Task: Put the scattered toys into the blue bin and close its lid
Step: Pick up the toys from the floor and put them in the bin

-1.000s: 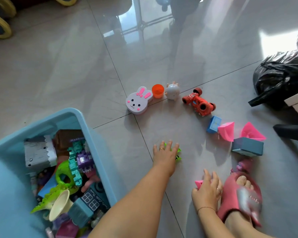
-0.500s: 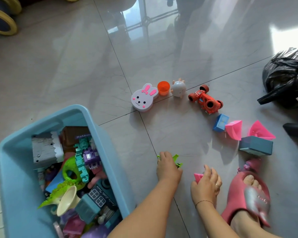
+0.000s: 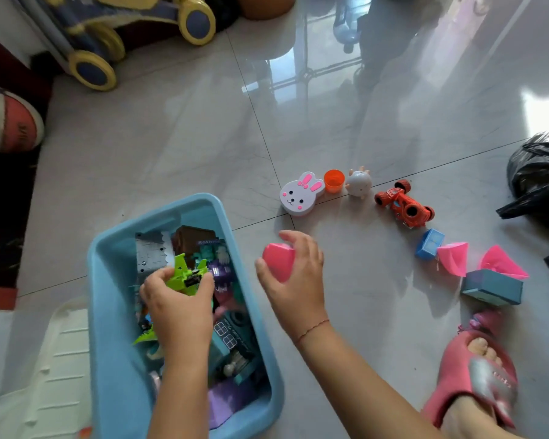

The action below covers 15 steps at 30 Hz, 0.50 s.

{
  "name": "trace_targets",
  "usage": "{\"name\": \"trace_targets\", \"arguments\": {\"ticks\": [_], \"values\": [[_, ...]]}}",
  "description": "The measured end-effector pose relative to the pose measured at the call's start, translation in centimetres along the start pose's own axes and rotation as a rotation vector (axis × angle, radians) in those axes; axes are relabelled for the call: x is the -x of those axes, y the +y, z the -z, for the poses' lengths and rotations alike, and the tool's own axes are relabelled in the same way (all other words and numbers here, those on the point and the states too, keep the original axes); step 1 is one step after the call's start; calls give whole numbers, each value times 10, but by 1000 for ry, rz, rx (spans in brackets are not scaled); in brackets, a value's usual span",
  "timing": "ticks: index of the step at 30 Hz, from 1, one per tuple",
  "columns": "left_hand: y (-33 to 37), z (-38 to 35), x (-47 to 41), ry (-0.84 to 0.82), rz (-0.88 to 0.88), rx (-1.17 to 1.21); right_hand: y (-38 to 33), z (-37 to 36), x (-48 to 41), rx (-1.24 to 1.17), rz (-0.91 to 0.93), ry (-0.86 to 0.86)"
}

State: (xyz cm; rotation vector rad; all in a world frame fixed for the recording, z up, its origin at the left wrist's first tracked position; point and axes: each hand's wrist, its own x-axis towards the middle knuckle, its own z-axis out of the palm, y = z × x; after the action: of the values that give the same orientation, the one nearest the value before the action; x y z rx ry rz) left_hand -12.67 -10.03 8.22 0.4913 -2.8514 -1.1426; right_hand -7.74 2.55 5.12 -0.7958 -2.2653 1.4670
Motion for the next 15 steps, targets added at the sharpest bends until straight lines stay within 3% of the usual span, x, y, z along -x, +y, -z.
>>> {"name": "trace_targets", "arguments": {"ticks": [3,7,11,13,15], "values": [[-23,21,-13,4,58,-56,-31,-27,21,-8,73,-150],[-54,29,-18,-130,57,-176,-36,-54,40,145,88,-415],[-96,42,-13,23,250,-275,-9,-50,51,417,-48,-363],[-117,51,-13,119,424,-213,6,-43,58,429,-163,-357],[-129,58,-18,99,564,-166,15,-38,63,398,-222,-404]]}}
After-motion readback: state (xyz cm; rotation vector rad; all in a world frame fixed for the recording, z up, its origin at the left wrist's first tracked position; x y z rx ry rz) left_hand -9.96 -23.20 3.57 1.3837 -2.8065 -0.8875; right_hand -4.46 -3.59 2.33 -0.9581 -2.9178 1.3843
